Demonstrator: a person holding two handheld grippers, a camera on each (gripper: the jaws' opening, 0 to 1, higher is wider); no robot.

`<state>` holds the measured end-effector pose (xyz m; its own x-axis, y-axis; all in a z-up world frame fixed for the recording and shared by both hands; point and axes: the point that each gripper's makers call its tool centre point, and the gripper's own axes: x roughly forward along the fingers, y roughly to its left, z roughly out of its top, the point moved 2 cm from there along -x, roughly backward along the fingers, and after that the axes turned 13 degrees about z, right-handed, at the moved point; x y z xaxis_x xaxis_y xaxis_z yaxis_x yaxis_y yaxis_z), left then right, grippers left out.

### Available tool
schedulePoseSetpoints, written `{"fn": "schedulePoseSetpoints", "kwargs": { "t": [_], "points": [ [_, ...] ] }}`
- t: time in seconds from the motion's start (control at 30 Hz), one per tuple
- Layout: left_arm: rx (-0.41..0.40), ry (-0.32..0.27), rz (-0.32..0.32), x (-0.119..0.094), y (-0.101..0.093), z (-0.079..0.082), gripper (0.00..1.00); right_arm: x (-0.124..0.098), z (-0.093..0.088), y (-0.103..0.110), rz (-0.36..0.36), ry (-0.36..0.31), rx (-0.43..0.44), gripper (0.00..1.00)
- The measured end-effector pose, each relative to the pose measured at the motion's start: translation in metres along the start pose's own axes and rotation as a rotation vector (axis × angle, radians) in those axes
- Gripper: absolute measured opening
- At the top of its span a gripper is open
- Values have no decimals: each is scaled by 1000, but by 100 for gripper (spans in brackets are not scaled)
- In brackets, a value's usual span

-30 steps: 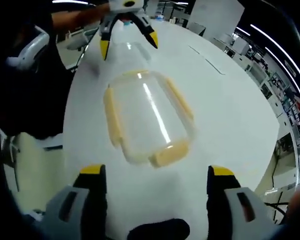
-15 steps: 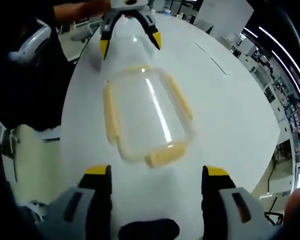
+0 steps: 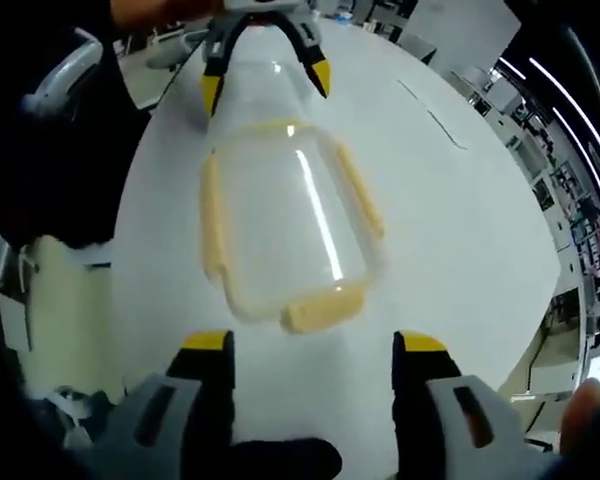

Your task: Snap each plastic latch of the storage box into its locked position after aligning the lid with the box until every specified latch is closed and the lid sits flush.

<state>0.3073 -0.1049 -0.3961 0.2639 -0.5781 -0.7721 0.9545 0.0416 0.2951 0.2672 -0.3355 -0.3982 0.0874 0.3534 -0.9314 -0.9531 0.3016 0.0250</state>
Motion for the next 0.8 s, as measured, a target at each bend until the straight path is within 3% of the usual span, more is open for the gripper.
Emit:
{"fn": "schedulePoseSetpoints", "kwargs": {
  "t": [0.13,0.33,0.47,0.6,0.8],
  "points": [
    [2,15,3,2,0,-1,69,5,-2,-5,14,24,-9,59],
    [-5,26,1,5,1,-4,70,12,1,-14,32,55,-24,57],
    [-6,26,-2,5,1,-6,70,12,3,-14,33,64,-34,53],
    [-11,57,-17,6,-2,-11,64,14,3,-14,33,92,-40,52],
    [0,46,-20,8,-4,-9,64,16,3,-10,46,119,-46,50]
  ]
}}
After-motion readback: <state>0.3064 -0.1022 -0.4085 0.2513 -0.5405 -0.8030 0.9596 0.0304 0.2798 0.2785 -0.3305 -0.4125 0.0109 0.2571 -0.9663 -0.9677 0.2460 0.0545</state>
